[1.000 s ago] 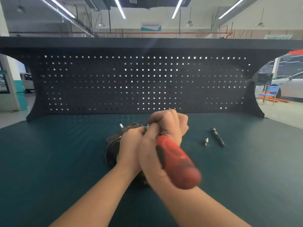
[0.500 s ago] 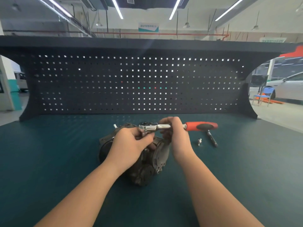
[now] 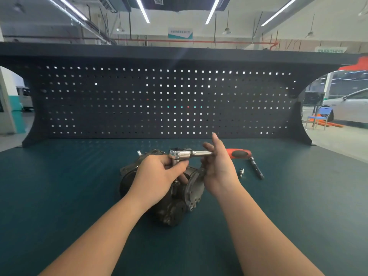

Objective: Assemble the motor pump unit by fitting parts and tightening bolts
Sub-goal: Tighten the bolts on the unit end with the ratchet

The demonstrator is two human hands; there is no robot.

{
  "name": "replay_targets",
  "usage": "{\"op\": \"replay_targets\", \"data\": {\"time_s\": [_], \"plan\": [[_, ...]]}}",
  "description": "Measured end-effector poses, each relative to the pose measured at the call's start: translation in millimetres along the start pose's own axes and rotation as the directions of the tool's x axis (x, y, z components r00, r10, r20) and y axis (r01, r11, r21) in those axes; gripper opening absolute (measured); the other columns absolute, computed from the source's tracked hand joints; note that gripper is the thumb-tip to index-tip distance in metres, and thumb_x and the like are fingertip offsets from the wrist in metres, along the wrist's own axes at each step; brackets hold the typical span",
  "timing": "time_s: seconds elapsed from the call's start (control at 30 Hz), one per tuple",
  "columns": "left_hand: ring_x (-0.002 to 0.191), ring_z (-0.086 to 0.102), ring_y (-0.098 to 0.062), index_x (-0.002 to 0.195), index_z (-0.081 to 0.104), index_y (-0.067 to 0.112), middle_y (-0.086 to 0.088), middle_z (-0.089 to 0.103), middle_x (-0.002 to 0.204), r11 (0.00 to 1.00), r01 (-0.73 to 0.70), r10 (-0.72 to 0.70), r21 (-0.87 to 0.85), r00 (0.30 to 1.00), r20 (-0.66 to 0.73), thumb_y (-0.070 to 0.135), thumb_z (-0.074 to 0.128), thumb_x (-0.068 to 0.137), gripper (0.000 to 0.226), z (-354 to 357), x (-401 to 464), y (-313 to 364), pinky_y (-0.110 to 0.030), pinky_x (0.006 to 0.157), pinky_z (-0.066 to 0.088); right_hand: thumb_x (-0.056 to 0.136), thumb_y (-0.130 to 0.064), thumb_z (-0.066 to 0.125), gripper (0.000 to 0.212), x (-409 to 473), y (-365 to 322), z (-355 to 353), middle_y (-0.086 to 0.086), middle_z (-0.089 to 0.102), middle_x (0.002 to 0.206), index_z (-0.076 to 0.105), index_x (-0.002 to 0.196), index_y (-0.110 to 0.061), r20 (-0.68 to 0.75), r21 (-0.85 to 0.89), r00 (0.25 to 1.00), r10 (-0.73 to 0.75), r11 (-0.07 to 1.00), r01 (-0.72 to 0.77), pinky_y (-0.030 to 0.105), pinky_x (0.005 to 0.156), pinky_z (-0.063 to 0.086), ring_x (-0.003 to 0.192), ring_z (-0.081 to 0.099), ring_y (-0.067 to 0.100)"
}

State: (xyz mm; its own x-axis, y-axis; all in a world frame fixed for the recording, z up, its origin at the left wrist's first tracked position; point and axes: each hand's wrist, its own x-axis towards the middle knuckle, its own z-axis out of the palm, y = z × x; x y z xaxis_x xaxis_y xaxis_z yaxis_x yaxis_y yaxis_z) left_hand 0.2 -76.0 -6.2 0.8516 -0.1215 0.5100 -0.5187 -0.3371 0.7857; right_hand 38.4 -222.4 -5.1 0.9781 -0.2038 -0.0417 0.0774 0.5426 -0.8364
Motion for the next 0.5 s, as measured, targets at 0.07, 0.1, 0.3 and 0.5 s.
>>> {"op": "replay_targets", "data": {"time_s": [0.07, 0.1, 0.3, 0.5], "plan": [[0.042, 0.046, 0.001, 0.055, 0.072, 0.024, 0.008, 0.07, 0.057, 1.0, -0.009, 0.009, -0.006, 1.0, 0.01, 0.027, 0.066, 0.089, 0.035, 0, -1, 1, -0.008, 0.049, 0.034, 0.075, -0.066, 0.064, 0.049, 1, 1, -1, 0.0, 0.059, 0.091, 0.071, 0.089, -0.019, 0.004, -0.073, 1.0, 0.022, 0.997, -0.021, 0.032, 0.068, 0.041, 0.081, 0.051, 0.015], [0.046, 0.051, 0.003, 0.053, 0.072, 0.026, 0.009, 0.07, 0.058, 1.0, -0.013, 0.013, -0.003, 1.0, 0.014, 0.026, 0.066, 0.089, 0.036, -1, -1, 2, -0.006, 0.052, 0.036, 0.073, -0.067, 0.066, 0.052, 1, 1, -2, 0.001, 0.061, 0.094, 0.07, 0.09, -0.018, 0.01, -0.089, 0.999, 0.043, 0.995, -0.042, 0.033, 0.069, 0.044, 0.085, 0.055, 0.016], [0.033, 0.038, -0.001, 0.055, 0.071, 0.02, 0.012, 0.057, 0.041, 0.999, -0.006, 0.007, 0.04, 0.999, -0.032, 0.03, 0.066, 0.09, 0.037, 2, -1, -2, -0.009, 0.042, 0.031, 0.078, -0.046, 0.071, 0.033, 4, 3, -5, -0.003, 0.059, 0.071, 0.07, 0.055, -0.022, -0.059, -0.034, 0.996, 0.071, 0.997, -0.073, 0.025, 0.052, 0.041, 0.065, 0.051, 0.014], [0.052, 0.06, -0.008, 0.068, 0.073, 0.028, 0.01, 0.071, 0.06, 1.0, 0.003, -0.003, 0.007, 0.994, -0.109, 0.04, 0.069, 0.083, 0.018, 6, 0, -8, -0.019, 0.055, 0.045, 0.081, -0.034, 0.067, 0.019, 1, 5, -5, -0.002, 0.058, 0.076, 0.068, 0.069, -0.019, -0.142, 0.069, 0.99, 0.001, 0.998, 0.009, 0.031, 0.069, 0.043, 0.075, 0.053, 0.015]]}}
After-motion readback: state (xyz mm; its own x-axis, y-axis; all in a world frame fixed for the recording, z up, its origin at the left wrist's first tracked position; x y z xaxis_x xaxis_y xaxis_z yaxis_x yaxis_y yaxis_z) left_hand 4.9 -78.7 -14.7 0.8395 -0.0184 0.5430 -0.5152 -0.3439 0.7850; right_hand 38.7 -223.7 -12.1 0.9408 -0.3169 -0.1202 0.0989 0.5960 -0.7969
